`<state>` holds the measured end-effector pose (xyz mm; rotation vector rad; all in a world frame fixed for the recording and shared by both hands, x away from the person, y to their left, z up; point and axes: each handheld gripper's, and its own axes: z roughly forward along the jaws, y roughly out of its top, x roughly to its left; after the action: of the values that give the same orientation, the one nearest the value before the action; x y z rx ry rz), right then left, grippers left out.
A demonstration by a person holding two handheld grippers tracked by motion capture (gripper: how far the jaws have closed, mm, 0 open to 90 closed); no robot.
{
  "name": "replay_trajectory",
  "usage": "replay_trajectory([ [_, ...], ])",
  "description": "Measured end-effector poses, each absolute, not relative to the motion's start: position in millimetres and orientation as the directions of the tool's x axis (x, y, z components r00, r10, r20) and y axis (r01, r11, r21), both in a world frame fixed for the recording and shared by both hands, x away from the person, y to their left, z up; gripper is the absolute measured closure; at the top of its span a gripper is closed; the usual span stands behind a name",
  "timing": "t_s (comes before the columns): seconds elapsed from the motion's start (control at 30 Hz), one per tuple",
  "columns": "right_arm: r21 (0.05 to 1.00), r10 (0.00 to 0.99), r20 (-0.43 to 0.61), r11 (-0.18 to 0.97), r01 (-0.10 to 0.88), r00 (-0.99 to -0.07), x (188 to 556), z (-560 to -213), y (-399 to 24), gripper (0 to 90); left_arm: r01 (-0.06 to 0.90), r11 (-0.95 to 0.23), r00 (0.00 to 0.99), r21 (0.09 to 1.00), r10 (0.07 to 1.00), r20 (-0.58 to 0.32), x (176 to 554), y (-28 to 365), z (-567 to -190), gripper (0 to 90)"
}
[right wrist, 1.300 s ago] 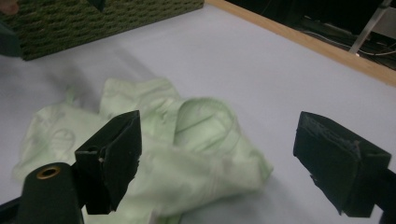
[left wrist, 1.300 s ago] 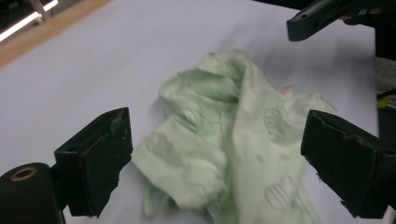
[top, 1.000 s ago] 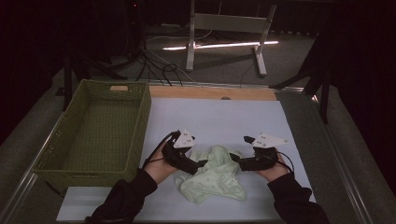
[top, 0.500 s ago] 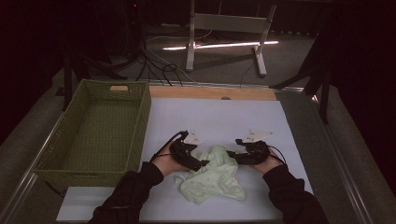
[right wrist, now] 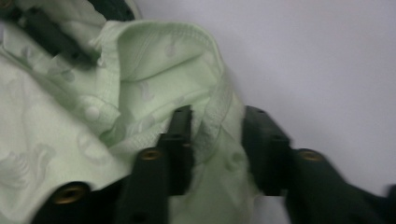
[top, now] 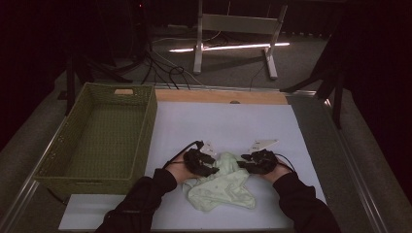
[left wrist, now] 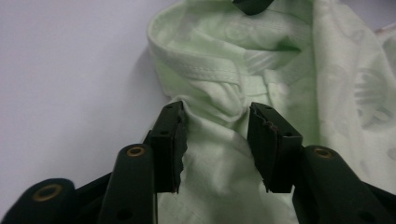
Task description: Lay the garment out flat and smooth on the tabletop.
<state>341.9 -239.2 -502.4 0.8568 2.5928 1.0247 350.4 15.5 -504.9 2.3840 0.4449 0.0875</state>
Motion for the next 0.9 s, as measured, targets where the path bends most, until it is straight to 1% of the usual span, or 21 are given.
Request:
replay_trajectory([
  [0.03, 0.681, 0.6, -0.003, 0.587, 0.437, -0.8, 341.8, -502.5, -239.0, 75.2, 0.286, -0.697, 0.94, 0.658, 0.337, -0.052, 350.6, 15.7, -504.7, 68.8],
  [0.07, 0.68, 0.602, -0.009, 0.589, 0.437, -0.798, 342.1, -502.2, -239.2, 79.2, 0.286, -0.693, 0.938, 0.662, 0.344, -0.046, 350.6, 15.5, -504.5, 71.0],
  [0.1, 0.681, 0.603, -0.012, 0.589, 0.435, -0.798, 341.8, -501.5, -239.3, 83.8, 0.282, -0.691, 0.94, 0.665, 0.337, -0.049, 350.9, 15.8, -503.9, 76.8],
  [0.13, 0.682, 0.604, -0.019, 0.59, 0.431, -0.796, 341.6, -500.6, -239.3, 86.7, 0.279, -0.693, 0.94, 0.665, 0.337, -0.043, 350.9, 15.8, -503.3, 82.9],
  [0.17, 0.682, 0.607, -0.019, 0.589, 0.434, -0.795, 341.3, -499.6, -239.2, 87.3, 0.285, -0.69, 0.938, 0.666, 0.342, -0.047, 351.4, 15.9, -502.7, 86.5],
  [0.2, 0.683, 0.602, -0.024, 0.593, 0.426, -0.798, 341.3, -498.7, -239.4, 87.5, 0.294, -0.685, 0.937, 0.667, 0.344, -0.06, 352.0, 16.2, -502.0, 88.1],
  [0.4, 0.702, 0.61, -0.041, 0.581, 0.411, -0.791, 339.7, -491.2, -241.1, 88.0, 0.308, -0.668, 0.927, 0.678, 0.37, -0.057, 351.1, 21.9, -494.4, 89.3],
  [0.73, 0.755, 0.633, -0.067, 0.537, 0.376, -0.771, 341.7, -469.0, -245.4, 88.0, 0.299, -0.632, 0.913, 0.715, 0.407, -0.022, 346.9, 38.6, -461.1, 89.3],
  [0.9, 0.779, 0.624, -0.105, 0.535, 0.326, -0.774, 341.7, -452.6, -239.6, 88.0, 0.285, -0.617, 0.908, 0.733, 0.419, -0.001, 344.3, 45.3, -445.9, 89.4],
])
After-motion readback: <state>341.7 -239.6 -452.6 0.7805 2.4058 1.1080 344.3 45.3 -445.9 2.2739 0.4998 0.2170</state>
